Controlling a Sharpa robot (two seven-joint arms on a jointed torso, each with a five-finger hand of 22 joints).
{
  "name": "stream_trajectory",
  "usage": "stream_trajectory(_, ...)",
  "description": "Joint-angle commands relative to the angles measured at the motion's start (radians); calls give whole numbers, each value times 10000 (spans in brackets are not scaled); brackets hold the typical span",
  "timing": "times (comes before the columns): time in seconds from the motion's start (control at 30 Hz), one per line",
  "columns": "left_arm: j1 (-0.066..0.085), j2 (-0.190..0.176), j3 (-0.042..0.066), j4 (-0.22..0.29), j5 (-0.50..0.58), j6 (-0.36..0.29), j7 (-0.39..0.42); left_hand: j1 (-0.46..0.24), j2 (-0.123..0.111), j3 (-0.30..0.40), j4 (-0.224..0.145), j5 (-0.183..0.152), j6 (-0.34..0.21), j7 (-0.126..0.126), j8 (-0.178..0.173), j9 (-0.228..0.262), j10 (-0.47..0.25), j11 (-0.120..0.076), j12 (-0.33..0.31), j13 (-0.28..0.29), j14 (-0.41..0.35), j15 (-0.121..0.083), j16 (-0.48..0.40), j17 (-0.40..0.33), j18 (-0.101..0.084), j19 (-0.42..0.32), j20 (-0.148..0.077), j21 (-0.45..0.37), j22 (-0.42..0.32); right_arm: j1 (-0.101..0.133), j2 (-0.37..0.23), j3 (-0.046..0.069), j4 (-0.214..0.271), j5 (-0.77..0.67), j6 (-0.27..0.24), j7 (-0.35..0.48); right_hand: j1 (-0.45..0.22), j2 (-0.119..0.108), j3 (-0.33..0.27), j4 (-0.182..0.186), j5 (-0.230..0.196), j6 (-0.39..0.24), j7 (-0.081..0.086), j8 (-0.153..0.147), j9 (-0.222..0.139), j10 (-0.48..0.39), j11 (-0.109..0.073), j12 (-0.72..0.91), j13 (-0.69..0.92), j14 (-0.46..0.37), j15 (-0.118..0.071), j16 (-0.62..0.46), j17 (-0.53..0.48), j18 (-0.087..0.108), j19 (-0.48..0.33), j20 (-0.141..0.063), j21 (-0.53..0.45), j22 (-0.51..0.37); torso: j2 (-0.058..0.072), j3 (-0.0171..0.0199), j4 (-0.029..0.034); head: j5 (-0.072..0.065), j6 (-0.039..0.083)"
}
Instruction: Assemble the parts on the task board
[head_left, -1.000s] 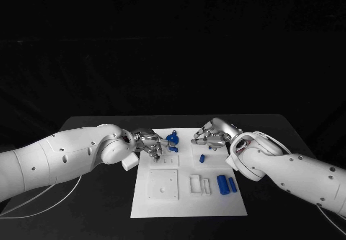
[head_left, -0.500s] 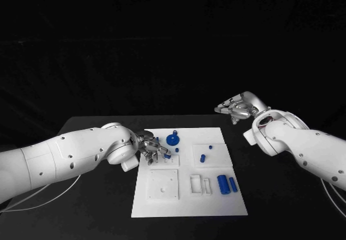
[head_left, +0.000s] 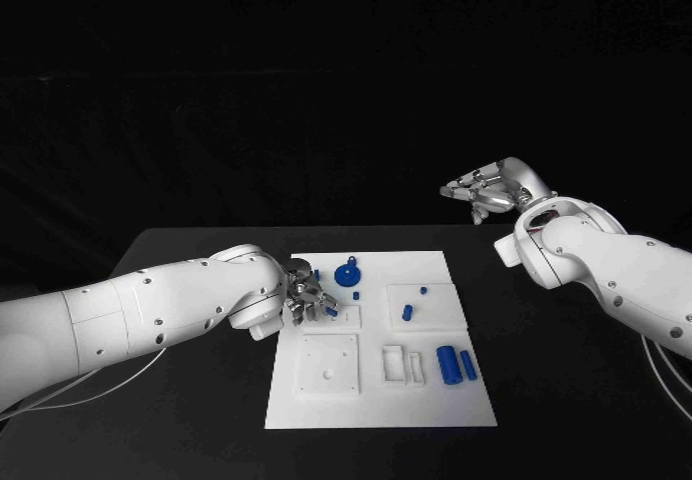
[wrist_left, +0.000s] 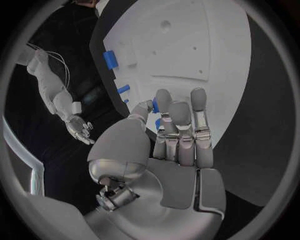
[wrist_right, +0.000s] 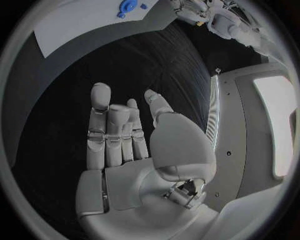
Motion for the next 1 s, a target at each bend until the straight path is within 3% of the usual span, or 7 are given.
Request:
stream_trajectory(0.03, 11, 88, -35, 56, -653, -647, -424, -27, -89, 1933, -1930, 43, 401, -349, 47, 27, 568, -209, 40, -14, 88, -13, -23, 13, -8, 57, 5, 54, 186, 24, 24, 14, -42, 190, -51, 202, -7, 74, -71, -12, 58, -68, 1, -39, -11, -73, 29, -34, -11, -21, 46, -29, -10, 127, 370, 66, -35, -13, -4, -4, 8, 15, -15)
stream_trajectory(0.23, 8, 254, -139, 22, -843, -818, -489, -46, -123, 1956, -1942, 161, 429, -356, 51, 50, 565, -218, 66, -36, 102, -20, -31, 38, -10, 70, -5, 73, 188, 34, 56, 18, -102, 189, -67, 142, -23, 72, -98, -20, 90, -69, 0, -42, -12, -80, 28, -55, -40, -12, 46, -42, -24, 128, 374, 65, -73, -41, 12, -13, -5, 26, -24)
stream_trajectory(0.53, 8, 479, -355, -146, -937, -925, -474, -64, -138, 1977, -1946, 205, 435, -358, 47, 66, 564, -219, 67, -55, 102, -22, -46, 51, -10, 68, -7, 82, 186, 37, 94, 19, -107, 173, -60, 60, -31, 75, -127, -25, 123, -66, -3, -41, -11, -82, 26, -66, -65, -6, 44, -50, -31, 126, 378, 64, -77, -57, 9, 2, -3, 23, -21)
stream_trajectory(1.0, -1, 625, -449, -306, -1043, -814, -434, -69, -151, 1999, -1947, 205, 436, -357, 45, 77, 565, -218, 69, -77, 109, -19, -70, 66, -9, 64, -6, 89, 185, 37, 138, 19, -129, 163, -33, 0, -44, 78, -160, -20, 147, -63, -5, -41, -11, -77, 24, -59, -77, 1, 43, -49, -31, 125, 381, 62, -82, -75, 10, -3, -4, 31, -42)
